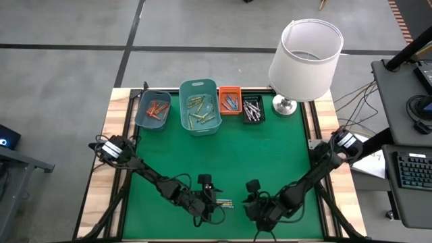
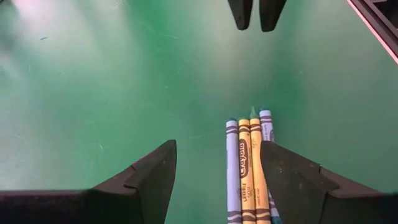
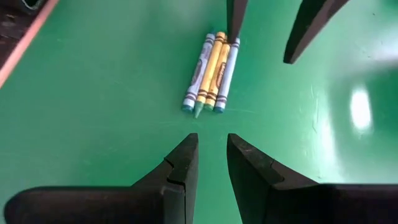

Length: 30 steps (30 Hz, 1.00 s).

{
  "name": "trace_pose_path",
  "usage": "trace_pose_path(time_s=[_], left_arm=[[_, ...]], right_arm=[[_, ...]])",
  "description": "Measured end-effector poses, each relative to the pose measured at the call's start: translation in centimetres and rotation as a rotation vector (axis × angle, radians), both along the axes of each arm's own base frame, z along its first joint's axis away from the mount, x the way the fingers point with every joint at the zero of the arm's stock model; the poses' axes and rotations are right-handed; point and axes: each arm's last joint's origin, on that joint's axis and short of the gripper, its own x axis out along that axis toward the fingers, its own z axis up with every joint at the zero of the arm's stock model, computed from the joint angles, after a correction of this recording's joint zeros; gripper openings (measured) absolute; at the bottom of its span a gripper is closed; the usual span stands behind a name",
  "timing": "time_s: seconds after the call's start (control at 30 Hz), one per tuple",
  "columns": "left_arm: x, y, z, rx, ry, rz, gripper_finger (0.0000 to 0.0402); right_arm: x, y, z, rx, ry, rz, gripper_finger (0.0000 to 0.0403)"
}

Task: Sort crayons
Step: Put the blue crayon into the orange bin

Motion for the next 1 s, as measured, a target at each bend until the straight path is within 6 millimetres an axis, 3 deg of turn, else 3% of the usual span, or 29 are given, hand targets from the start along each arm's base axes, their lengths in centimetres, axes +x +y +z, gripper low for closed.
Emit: trace_pose_path(time_s=[0.27,0.53,0.83,1.0], left_arm=[[0.1,0.1,0.1,-0.009,-0.013,0.003,0.0215],[0.5,0.7,0.3,-0.005,-0.013,0.020,0.0215],[1.2,2.7,1.0,0.081,0.007,0.020,0.0215],[1.7,3.8,0.8,0.017,0.050,-0.027,0.0215]], right_arm=[[-0.5,-1.0,-0.9,0.043,-0.048,-0.016,0.0077],[-0.5,-2.7,-0.5,0.053,-0.105,-0.010,0.0077],[-0.3,-4.3,-0.2,0.056,-0.121,-0.046,0.0077],[0.2,-5.4,0.3,0.086,-0.120,-0.053,0.0077]])
